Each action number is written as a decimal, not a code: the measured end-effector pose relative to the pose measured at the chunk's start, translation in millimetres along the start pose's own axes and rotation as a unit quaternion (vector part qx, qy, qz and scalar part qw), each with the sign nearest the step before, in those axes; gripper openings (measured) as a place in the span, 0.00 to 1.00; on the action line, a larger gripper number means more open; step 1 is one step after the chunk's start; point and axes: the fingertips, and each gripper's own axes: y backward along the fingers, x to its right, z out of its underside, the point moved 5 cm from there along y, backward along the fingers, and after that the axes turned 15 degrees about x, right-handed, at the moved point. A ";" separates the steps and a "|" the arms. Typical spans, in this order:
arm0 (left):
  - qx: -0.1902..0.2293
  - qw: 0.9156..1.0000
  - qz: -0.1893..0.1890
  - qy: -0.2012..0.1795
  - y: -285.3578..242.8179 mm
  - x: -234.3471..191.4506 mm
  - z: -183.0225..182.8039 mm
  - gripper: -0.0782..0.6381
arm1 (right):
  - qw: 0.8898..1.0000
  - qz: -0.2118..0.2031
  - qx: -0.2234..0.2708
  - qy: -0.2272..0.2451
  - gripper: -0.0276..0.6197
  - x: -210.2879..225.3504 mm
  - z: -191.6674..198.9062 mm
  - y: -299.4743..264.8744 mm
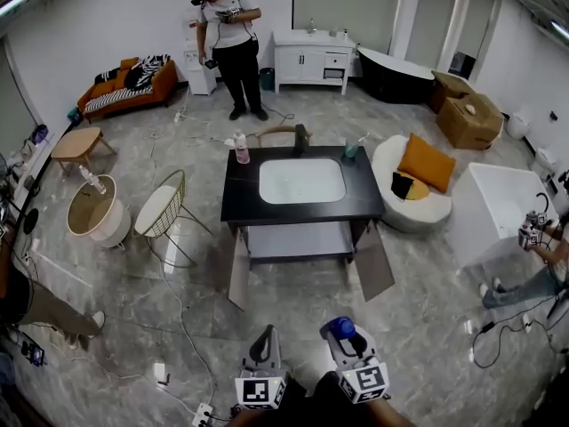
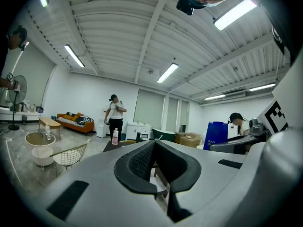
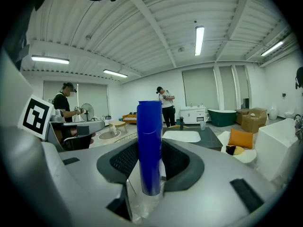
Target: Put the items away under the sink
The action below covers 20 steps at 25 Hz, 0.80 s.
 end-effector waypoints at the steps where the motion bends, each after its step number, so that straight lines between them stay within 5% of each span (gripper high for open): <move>1: -0.001 1.000 -0.001 0.003 -4.5 -1.4 1.6 0.13 | 1.000 -0.001 -0.002 0.001 0.28 3.5 -1.2 -6.9; 8: -0.008 1.000 -0.030 0.005 -49.4 -8.9 17.9 0.13 | 0.999 -0.030 -0.011 0.006 0.28 38.9 5.4 -62.8; 20: 0.002 0.990 -0.142 -0.018 -155.6 27.8 53.4 0.13 | 0.986 -0.161 -0.036 0.018 0.28 141.0 33.1 -158.7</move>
